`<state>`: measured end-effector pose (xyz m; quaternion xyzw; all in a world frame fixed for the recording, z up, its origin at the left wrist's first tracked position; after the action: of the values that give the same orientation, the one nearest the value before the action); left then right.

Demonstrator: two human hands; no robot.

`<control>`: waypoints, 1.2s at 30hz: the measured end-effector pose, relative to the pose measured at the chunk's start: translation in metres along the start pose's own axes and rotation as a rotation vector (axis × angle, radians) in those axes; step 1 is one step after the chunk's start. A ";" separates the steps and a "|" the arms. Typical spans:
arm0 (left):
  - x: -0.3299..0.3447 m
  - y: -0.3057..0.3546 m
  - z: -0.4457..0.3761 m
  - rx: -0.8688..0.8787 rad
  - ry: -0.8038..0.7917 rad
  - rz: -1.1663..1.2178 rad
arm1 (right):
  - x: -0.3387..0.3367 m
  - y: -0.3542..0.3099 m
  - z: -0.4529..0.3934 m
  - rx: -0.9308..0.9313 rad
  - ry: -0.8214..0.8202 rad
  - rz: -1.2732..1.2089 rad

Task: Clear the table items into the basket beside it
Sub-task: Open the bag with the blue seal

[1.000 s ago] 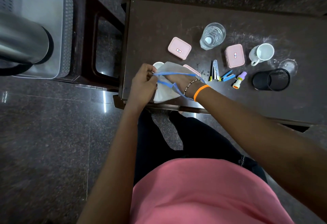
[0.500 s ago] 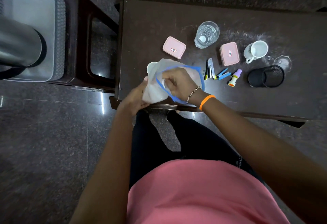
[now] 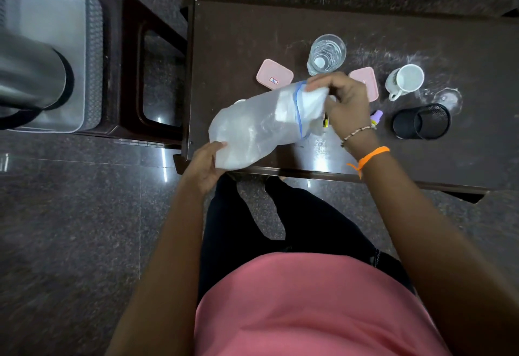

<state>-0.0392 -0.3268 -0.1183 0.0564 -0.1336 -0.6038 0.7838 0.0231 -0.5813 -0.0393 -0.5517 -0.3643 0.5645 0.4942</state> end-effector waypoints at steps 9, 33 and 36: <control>0.014 0.019 0.003 0.206 0.125 -0.197 | -0.051 -0.017 -0.012 0.213 0.349 -0.694; 0.128 0.042 0.025 0.303 -0.036 -0.605 | -0.002 0.039 0.023 0.569 0.170 -0.479; 0.138 0.038 0.016 0.285 -0.032 -0.597 | -0.008 0.051 0.030 0.552 0.056 -0.315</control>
<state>0.0238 -0.4486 -0.0740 0.1927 -0.2065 -0.7829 0.5543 -0.0154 -0.5974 -0.0819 -0.3489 -0.2646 0.5430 0.7165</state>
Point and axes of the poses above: each hand's wrist, its own z-axis away from the middle knuckle, its own x-axis out of the palm, y = z × x, the point moved 6 cm from there along -z, towards the middle knuckle, and after that the axes turned 9 degrees about -x, right-handed, at the moved point
